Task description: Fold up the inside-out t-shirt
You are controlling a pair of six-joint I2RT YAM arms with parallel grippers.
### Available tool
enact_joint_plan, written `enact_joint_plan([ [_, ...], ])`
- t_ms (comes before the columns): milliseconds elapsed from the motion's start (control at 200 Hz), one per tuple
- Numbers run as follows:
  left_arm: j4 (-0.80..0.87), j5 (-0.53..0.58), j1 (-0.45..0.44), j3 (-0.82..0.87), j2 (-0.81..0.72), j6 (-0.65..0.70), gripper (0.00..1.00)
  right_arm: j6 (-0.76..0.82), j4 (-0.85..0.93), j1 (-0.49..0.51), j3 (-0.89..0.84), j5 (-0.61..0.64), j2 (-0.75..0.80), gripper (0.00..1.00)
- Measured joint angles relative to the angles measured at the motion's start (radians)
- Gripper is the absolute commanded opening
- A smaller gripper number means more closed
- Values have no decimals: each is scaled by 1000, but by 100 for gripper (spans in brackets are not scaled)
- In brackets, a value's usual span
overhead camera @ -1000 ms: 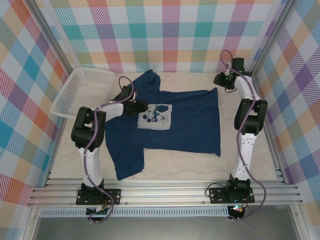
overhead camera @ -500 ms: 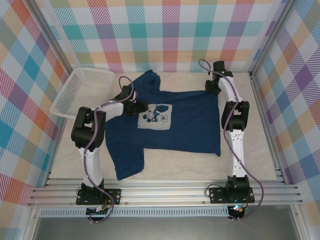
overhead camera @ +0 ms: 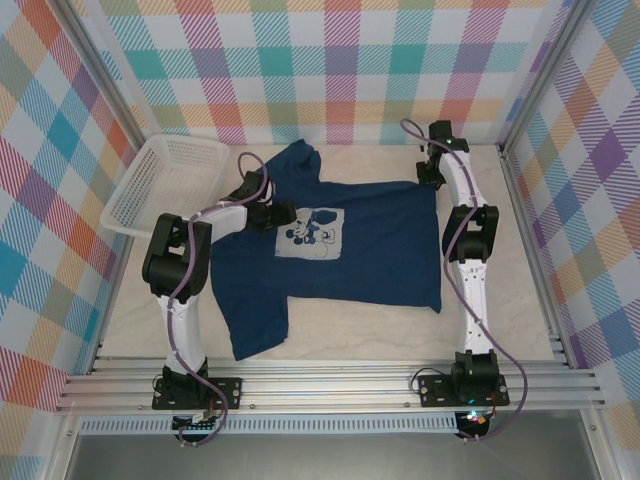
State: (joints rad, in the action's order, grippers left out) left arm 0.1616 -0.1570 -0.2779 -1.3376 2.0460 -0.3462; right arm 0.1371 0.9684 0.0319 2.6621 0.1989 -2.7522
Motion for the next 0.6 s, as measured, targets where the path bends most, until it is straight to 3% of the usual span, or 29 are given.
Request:
enact_joint_plan([
  [250,0,0,0,0,-1,2,73,-53,20,-11,8,-33,-2,4],
  [600,-12,0,2,15,-5,3,73,-226,-64,-84,-36,-93,13,1],
])
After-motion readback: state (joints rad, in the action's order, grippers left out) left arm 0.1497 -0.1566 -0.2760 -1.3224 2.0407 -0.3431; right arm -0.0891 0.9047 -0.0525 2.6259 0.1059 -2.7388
